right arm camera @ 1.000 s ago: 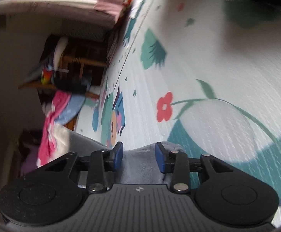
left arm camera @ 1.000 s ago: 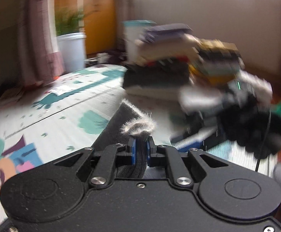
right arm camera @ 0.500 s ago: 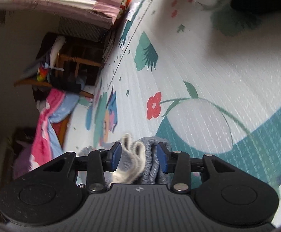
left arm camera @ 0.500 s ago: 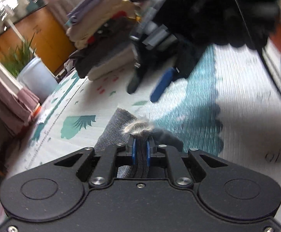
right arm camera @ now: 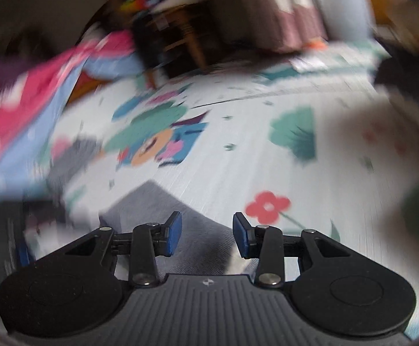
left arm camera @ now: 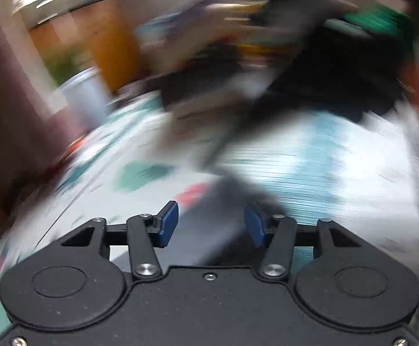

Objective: Fold clothes

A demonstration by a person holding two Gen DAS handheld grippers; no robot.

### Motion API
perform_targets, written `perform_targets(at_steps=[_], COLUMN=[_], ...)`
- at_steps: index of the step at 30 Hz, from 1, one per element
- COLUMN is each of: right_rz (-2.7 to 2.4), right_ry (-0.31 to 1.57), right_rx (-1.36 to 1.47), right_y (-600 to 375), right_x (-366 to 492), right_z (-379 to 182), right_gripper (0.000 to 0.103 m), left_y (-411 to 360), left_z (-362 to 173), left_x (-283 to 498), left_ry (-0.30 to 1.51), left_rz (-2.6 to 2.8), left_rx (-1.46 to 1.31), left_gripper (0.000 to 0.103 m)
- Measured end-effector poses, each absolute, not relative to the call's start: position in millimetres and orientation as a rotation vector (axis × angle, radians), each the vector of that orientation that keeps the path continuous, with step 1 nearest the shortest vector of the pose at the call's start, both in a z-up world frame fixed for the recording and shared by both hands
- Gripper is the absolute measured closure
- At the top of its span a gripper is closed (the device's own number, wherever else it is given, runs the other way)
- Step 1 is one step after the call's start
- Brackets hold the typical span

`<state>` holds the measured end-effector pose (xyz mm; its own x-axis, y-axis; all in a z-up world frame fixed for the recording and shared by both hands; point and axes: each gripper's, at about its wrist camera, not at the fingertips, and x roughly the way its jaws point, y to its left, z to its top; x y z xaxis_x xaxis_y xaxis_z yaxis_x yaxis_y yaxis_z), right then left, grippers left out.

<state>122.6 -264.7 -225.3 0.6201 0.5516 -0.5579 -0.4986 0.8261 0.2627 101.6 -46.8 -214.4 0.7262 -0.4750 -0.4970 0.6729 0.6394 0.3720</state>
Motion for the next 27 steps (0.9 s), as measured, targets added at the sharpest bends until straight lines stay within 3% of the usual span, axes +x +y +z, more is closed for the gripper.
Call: perform_targets(at_steps=[3, 4, 7, 12, 17, 23, 27], right_rz=[0.657, 0.655, 0.657, 0.657, 0.644, 0.650, 0.663], right_ry=[0.671, 0.704, 0.727, 0.670, 0.609, 0.713, 0.674], right_rx=[-0.177, -0.234, -0.203, -0.159, -0.115, -0.297, -0.241], right_y=[-235.5, -231.7, -243.0, -247.8, -240.4, -228.6, -237.8], right_x=[106.7, 103.3, 99.3, 92.3, 104.6, 113.5, 108.2], right_z=[-239.7, -250.3, -264.3, -240.3, -223.9, -271.3, -278.4], right_gripper=[0.063, 0.058, 0.058, 0.048, 0.048, 0.040, 0.040], left_y=[-30.2, -25.8, -17.7, -4.8, -1.9, 1.7, 8.4], left_z=[-231.9, -240.2, -273.7, -239.4, -234.2, -285.0, -291.5], left_x=[133.9, 143.5, 145.4, 156.0, 182.3, 187.1, 182.3], left_ry=[0.489, 0.531, 0.539, 0.533, 0.482, 0.616, 0.577], left_rz=[-0.629, -0.626, -0.650, -0.668, -0.684, -0.746, -0.754], left_rx=[0.521, 0.508, 0.511, 0.403, 0.390, 0.377, 0.313], left_gripper=[0.051, 0.051, 0.051, 0.051, 0.049, 0.043, 0.043])
